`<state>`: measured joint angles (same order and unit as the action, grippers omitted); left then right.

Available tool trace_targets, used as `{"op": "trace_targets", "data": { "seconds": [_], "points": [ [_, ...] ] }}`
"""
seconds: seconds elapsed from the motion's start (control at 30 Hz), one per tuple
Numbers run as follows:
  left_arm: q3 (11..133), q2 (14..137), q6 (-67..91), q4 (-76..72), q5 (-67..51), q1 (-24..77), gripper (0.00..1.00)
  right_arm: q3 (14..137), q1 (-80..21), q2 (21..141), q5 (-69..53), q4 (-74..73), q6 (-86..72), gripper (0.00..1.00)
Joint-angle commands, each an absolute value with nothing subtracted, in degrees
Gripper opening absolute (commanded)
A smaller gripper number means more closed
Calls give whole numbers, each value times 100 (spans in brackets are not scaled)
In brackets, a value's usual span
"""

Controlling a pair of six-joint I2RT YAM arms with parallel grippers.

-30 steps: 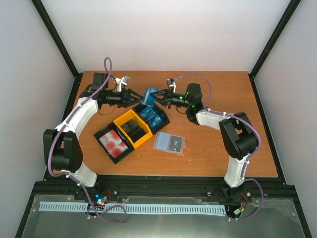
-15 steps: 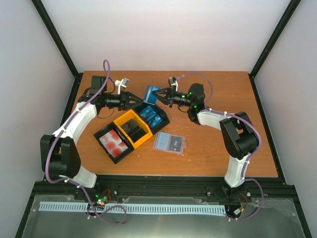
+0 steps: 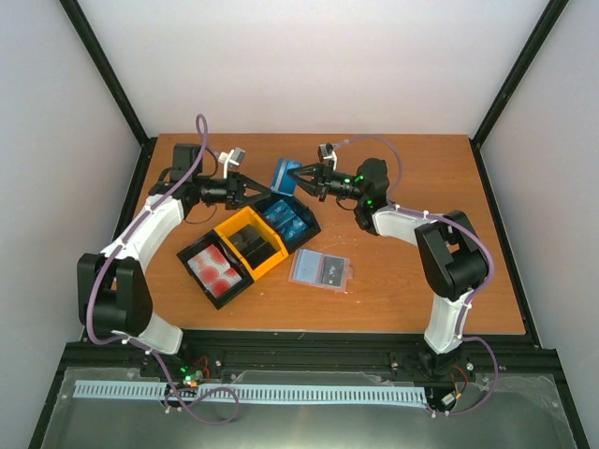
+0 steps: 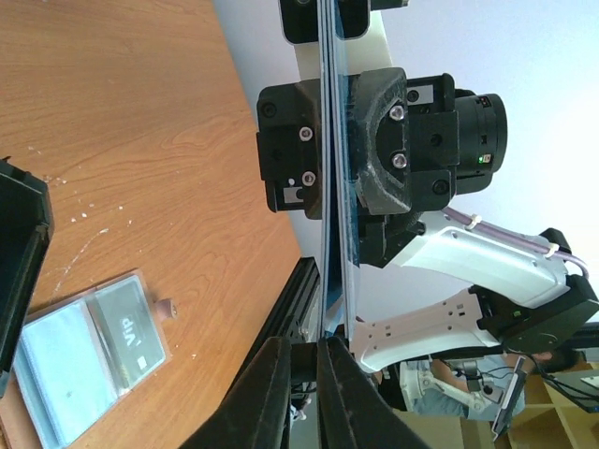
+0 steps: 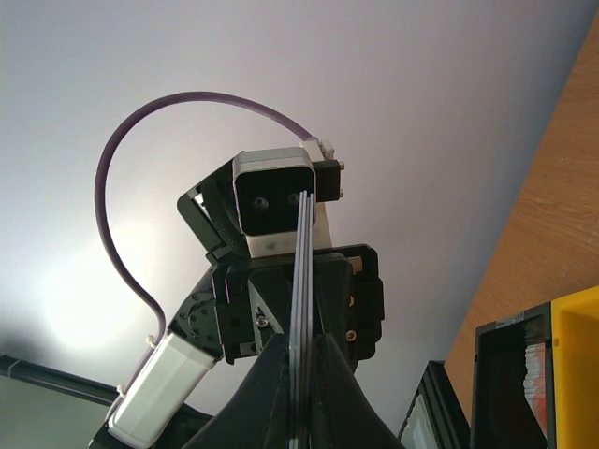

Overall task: Put the credit cards into the card holder
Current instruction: Pick up the credit card from the storage box.

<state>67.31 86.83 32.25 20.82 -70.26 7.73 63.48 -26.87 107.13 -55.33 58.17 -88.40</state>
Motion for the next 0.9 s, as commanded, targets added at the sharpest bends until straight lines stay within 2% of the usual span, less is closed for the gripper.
{"op": "trace_targets", "data": {
  "seconds": [0.0,0.17,0.43,0.73,0.87],
  "points": [
    [6828,8657,3233,1919,-7119,739,9,6417,-2760,10734,-5694,6284,-8982,3],
    [6818,8697,3285,1897,-7130,738,9,6432,-2768,10714,-5736,6324,-9002,3],
    [6819,8816,3525,1788,-7318,738,20,6523,-2917,10764,-5903,6186,-8859,3],
    [6885,9007,3164,2223,-7190,790,19,6642,-3065,10878,-5929,6370,-9023,3],
    [6915,9042,3217,2185,-7214,791,21,6644,-3104,10884,-5955,6284,-8962,3]
  ]
}}
